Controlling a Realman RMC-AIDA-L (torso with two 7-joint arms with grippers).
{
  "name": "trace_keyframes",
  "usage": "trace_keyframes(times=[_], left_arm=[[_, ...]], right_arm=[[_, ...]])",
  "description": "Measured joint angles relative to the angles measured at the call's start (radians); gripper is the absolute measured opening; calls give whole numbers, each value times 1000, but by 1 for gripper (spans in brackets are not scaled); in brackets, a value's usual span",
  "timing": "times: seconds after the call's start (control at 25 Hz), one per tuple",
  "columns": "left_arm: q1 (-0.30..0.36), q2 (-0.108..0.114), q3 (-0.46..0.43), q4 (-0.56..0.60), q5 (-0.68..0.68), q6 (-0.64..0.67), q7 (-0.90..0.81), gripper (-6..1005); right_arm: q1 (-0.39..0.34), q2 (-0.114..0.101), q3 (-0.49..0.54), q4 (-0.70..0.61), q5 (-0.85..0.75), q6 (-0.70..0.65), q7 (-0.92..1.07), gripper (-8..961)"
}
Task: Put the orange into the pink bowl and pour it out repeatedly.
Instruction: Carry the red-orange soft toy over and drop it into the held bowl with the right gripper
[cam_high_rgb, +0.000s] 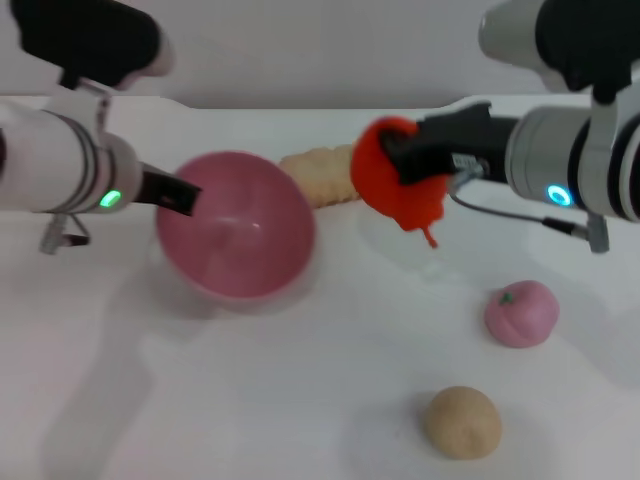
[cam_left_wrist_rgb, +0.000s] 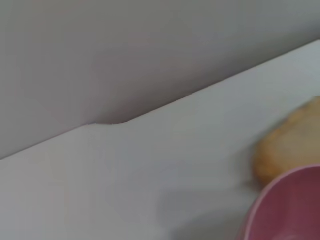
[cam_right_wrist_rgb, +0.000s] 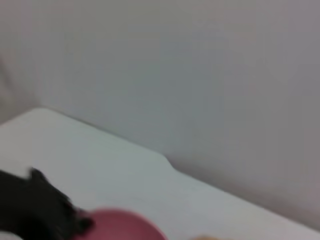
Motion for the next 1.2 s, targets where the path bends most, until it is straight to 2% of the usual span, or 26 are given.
trace_keyframes(times=[0.2, 0.4, 0.56, 0.84, 1.04, 1.2], left_arm=[[-36, -4, 57, -16, -44, 20, 9, 47], [-64, -3, 84, -14, -76, 39, 11, 47], [-77, -2, 102, -9, -91, 46, 14, 47], [-80, 0, 102, -9, -91, 46, 15, 47], [-80, 1, 100, -7, -82, 50, 23, 47], [-70, -1, 143, 12, 41, 72, 97, 47]], right_arm=[[34, -2, -21, -13, 0, -22, 0, 69], [65, -1, -52, 40, 8, -76, 0, 50], [97, -1, -85, 86, 13, -88, 5, 73], [96, 1, -85, 95, 13, -93, 6, 113], [83, 1, -61, 96, 5, -86, 24, 254], [30, -3, 34, 95, -74, -41, 119, 371]])
